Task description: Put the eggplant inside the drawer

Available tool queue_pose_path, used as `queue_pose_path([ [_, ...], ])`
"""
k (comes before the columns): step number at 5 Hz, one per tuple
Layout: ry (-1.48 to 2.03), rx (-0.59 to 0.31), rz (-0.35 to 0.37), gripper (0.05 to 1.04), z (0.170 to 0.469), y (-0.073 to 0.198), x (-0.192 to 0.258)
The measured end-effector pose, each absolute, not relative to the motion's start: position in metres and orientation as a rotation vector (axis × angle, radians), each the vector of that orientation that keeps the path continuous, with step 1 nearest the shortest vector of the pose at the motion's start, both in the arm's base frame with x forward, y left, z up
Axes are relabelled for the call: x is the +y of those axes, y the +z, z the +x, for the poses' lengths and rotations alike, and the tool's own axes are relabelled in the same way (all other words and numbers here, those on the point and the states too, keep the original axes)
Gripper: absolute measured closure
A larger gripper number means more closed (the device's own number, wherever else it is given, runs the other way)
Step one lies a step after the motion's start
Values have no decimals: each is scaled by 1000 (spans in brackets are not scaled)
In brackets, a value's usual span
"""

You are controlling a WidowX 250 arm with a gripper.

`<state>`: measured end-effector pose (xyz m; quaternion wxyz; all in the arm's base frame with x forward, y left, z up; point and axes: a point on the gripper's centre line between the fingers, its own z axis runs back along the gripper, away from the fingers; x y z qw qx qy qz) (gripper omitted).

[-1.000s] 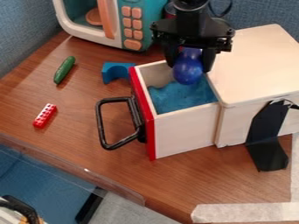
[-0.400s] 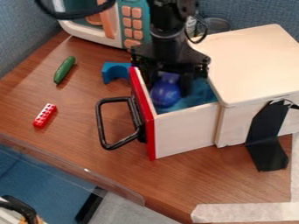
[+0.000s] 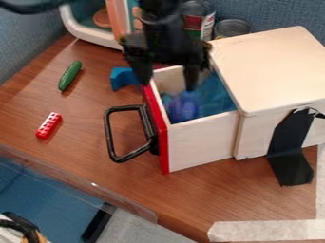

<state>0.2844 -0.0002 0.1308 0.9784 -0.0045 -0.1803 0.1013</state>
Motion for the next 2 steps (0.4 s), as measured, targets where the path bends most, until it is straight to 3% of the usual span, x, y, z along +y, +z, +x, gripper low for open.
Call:
queue_pose_path([
  [2, 231, -391, -16, 83, 239, 177, 61],
])
